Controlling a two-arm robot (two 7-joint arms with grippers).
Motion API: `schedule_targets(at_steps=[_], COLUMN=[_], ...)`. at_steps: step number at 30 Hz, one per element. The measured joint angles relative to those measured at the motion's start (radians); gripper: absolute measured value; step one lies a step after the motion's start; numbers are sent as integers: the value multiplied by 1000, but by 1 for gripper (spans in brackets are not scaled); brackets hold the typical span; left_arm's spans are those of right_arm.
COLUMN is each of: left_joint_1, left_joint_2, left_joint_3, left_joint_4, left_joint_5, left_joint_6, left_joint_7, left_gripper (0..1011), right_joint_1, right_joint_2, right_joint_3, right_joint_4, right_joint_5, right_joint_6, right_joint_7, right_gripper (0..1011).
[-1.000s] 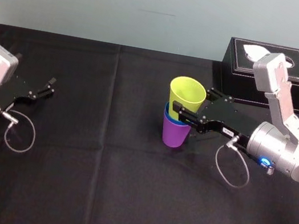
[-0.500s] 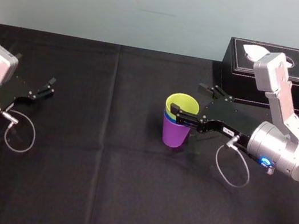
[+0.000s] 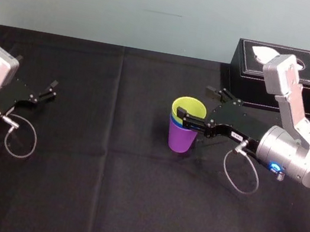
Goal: Stack the three plastic cups sequentially using one hand.
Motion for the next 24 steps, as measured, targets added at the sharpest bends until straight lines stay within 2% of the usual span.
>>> schedule_targets(at_steps=[6,9,20,24], left_joint_1=[0,0,0,0], left_joint_2=[0,0,0,0], left_joint_3=[0,0,0,0], left_joint_4=[0,0,0,0], left_joint_5=[0,0,0,0], left_joint_6=[0,0,0,0], left_joint_7=[0,0,0,0], left_gripper=[1011,1011,1011,1011], right_joint_1=[-8,-22,-104,-126], right_joint_2=[5,11,34,34], right_joint_3=[3,19,134,162], right_joint_4=[-12,-24,-48,-47], right_joint_5=[-4,2,39,46], right_joint_6=[0,0,-25,-35], right_joint_7=[-5,-18,-95,-112], right_gripper=[1003,1003,1003,1003])
